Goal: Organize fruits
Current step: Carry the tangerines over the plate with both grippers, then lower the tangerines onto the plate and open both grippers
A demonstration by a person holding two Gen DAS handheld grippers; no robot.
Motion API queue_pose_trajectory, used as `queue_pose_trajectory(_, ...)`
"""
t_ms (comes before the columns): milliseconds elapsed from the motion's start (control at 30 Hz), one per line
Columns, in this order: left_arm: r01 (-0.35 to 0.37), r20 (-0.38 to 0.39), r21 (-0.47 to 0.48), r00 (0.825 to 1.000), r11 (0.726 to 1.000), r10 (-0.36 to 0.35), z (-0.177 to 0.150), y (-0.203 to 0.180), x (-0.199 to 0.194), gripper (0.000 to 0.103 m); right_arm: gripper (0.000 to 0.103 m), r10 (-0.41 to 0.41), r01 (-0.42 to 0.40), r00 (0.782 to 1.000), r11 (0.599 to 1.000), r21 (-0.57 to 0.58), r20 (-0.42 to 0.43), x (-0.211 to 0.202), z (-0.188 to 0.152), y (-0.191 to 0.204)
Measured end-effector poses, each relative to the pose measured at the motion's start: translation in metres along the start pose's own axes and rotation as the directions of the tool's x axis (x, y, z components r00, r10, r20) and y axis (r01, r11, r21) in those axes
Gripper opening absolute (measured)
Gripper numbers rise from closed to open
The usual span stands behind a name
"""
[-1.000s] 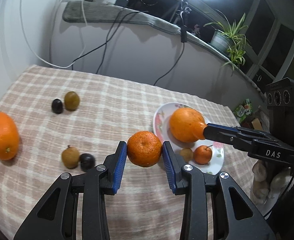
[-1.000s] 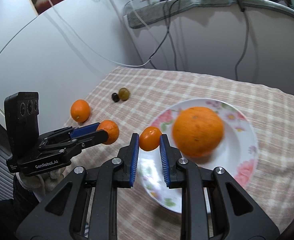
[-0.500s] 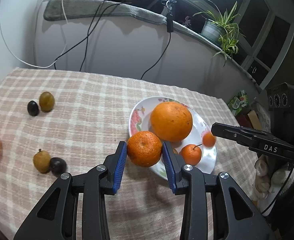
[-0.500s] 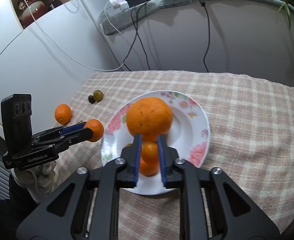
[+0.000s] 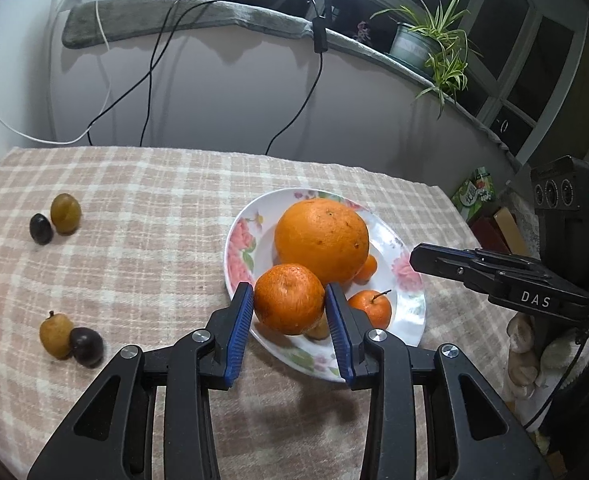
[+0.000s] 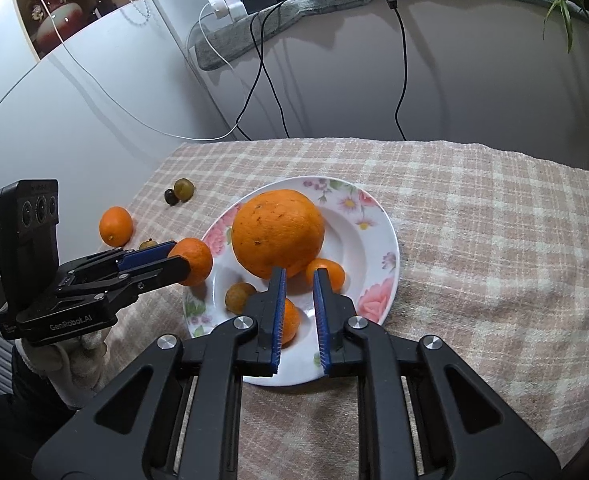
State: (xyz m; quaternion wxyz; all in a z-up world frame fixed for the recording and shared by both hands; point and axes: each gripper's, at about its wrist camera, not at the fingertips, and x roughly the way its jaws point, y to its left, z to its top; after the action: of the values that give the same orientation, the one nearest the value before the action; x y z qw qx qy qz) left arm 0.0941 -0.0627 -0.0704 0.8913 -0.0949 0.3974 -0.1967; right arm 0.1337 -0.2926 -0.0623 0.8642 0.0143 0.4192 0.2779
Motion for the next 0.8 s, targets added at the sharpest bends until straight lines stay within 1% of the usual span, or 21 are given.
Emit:
queue_pose_trajectory(33, 0.001, 0.001, 0.000, 1.000, 1.000, -0.001, 0.0005, -0.0001, -0.0003, 0.038, 0.014, -0.002, 0.002, 1.000, 1.000, -0.002, -0.001, 0.0002, -0.0002, 0.0001)
queue_pose_trajectory(67, 0.000, 0.000, 0.000, 1.000, 1.000, 0.000, 0.0009, -0.0004, -0.0006, 0.042, 0.014, -0.004, 0.004, 1.000, 1.000, -0.004, -0.001, 0.0005, -0.0003, 0.0002)
queue_pose_trajectory(100, -0.005, 0.001, 0.001, 1.000, 1.000, 0.005, 0.0014, -0.0007, -0.0009, 0.051, 0.014, -0.006, 0.006, 1.000, 1.000, -0.004, -0.001, 0.0008, -0.0002, 0.0001)
queue_pose_trajectory(133, -0.007, 0.003, 0.000, 1.000, 1.000, 0.007, 0.0016, -0.0004, -0.0009, 0.053, 0.014, -0.006, 0.006, 1.000, 1.000, -0.004, -0.001, 0.0011, -0.0002, -0.0001)
queue_pose_trajectory(333, -0.013, 0.003, 0.008, 1.000, 1.000, 0.013, 0.0022, -0.0012, -0.0028, 0.053, 0.015, -0.019, 0.019, 1.000, 1.000, 0.000, 0.010, -0.0002, -0.0011, -0.0004)
queue_pose_trajectory(367, -0.014, 0.003, 0.009, 1.000, 1.000, 0.014, 0.0020, -0.0014, -0.0032, 0.053, 0.018, -0.023, 0.023, 1.000, 1.000, -0.001, 0.009, -0.0002, -0.0012, -0.0003)
queue_pose_trajectory(400, -0.016, 0.004, 0.011, 1.000, 1.000, 0.016, 0.0018, -0.0019, -0.0039, 0.053, 0.028, -0.027, 0.027, 1.000, 1.000, 0.000, 0.008, -0.0001, -0.0010, -0.0006)
queue_pose_trajectory(433, -0.017, 0.004, 0.013, 1.000, 1.000, 0.017, 0.0018, -0.0025, -0.0040, 0.053, 0.035, -0.034, 0.034, 0.999, 0.999, 0.001, 0.010, -0.0005, -0.0012, -0.0006)
queue_pose_trajectory(467, -0.018, 0.004, 0.015, 1.000, 1.000, 0.018, 0.0017, -0.0033, -0.0042, 0.053, 0.051, -0.040, 0.040, 0.999, 0.999, 0.003, 0.016, -0.0014, -0.0012, -0.0008)
queue_pose_trajectory(500, -0.018, 0.004, 0.017, 1.000, 1.000, 0.018, 0.0015, -0.0038, -0.0046, 0.053, 0.061, -0.044, 0.044, 0.999, 0.999, 0.005, 0.023, -0.0027, -0.0012, -0.0011)
queue_pose_trajectory(600, -0.025, 0.008, 0.022, 1.000, 0.999, 0.024, 0.0012, -0.0049, -0.0055, 0.057, 0.062, -0.045, 0.045, 0.998, 0.999, 0.006, 0.034, -0.0059, -0.0008, -0.0008)
queue_pose_trajectory(667, -0.030, 0.010, 0.026, 1.000, 0.999, 0.029, 0.0011, -0.0053, -0.0061, 0.057, 0.062, -0.052, 0.052, 0.998, 0.999, 0.005, 0.035, -0.0066, -0.0006, -0.0007)
queue_pose_trajectory(733, -0.035, 0.014, 0.030, 0.999, 0.999, 0.034, 0.0010, -0.0059, -0.0068, 0.061, 0.063, -0.057, 0.056, 0.998, 0.998, 0.007, 0.033, -0.0064, -0.0006, -0.0009)
queue_pose_trajectory(800, -0.042, 0.019, 0.034, 0.999, 0.999, 0.041, 0.0005, -0.0067, -0.0080, 0.063, 0.063, -0.061, 0.061, 0.998, 0.998, 0.010, 0.030, -0.0060, -0.0007, -0.0011)
